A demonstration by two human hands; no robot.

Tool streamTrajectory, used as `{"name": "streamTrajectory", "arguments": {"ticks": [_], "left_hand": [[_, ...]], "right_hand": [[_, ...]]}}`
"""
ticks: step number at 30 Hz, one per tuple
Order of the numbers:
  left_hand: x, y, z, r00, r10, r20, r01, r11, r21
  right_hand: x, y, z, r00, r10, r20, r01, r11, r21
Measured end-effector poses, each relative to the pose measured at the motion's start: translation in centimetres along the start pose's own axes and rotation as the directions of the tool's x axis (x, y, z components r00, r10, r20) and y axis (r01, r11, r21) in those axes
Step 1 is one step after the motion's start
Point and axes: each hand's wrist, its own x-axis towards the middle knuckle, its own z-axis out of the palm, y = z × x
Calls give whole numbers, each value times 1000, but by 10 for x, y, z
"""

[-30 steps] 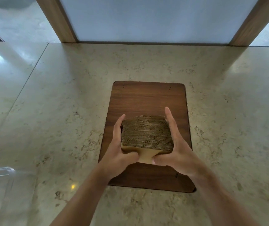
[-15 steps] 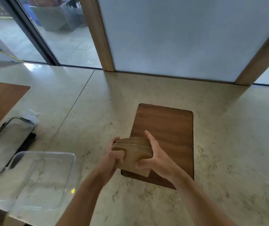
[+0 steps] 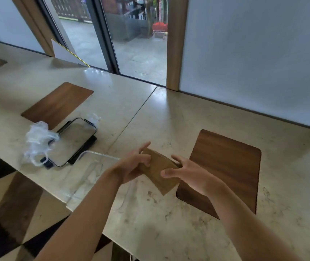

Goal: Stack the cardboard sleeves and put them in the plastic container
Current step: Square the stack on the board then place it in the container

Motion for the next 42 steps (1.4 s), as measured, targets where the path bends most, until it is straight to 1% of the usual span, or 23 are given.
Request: {"name": "streamTrajectory", "arguments": {"ticks": [2,4,6,8,9,11,12,14,15,18,20,24,26,28,30,32,35,39,42], "left_hand": [[-4,1,-14,1000,-4,-1,4,999,-50],[-13,2,-36,1000,-1,-6,1,999,-41],[-21,-1,-61,998,3,-56,-6,998,-66],[-26,-5,-85,990,9,-143,-27,992,-124],[-28,-8,-94,978,12,-210,-49,984,-173],[-30,-17,-114,939,-5,-344,-101,952,-287],[-31,-20,-120,924,-26,-381,-117,930,-349],[-34,-26,-133,914,-87,-395,-106,892,-440],[-34,-29,-140,912,-105,-397,-96,886,-454],[-34,-39,-160,903,-140,-406,-66,889,-453],[-34,-45,-168,906,-149,-395,-53,888,-456],[-33,-54,-176,932,-116,-343,-36,913,-406],[-30,-55,-178,921,-97,-377,-46,935,-353],[-25,-55,-177,896,-64,-439,-73,955,-288],[-23,-53,-177,887,-31,-460,-90,967,-240],[-21,-51,-182,891,-14,-453,-96,971,-221],[-17,-52,-192,899,13,-438,-80,988,-135],[-10,-58,-203,897,13,-442,-36,998,-44],[-4,-59,-212,909,7,-417,-7,1000,0]], "right_hand": [[8,-4,16,1000,22,1,-22,997,79],[21,-11,39,999,28,27,-31,987,160],[34,-20,62,998,6,56,-16,983,184],[49,-27,88,998,-19,66,5,978,207],[57,-31,101,998,-23,58,9,974,227],[73,-37,131,999,-10,31,1,962,272],[80,-39,145,1000,-16,25,8,959,284],[93,-43,172,999,-32,24,24,961,276],[99,-44,183,999,-28,21,22,965,263],[111,-45,204,999,17,48,-27,974,227],[116,-44,209,996,51,76,-62,985,160],[120,-47,214,985,134,112,-141,988,62],[124,-48,218,981,164,105,-171,983,67],[129,-46,224,980,173,93,-184,975,121],[134,-43,233,984,168,60,-176,967,183],[138,-38,242,986,168,23,-168,952,257],[145,-30,254,983,184,-9,-169,923,345],[155,-25,265,975,219,-31,-188,894,407],[162,-25,271,970,242,-35,-200,865,460]]}}
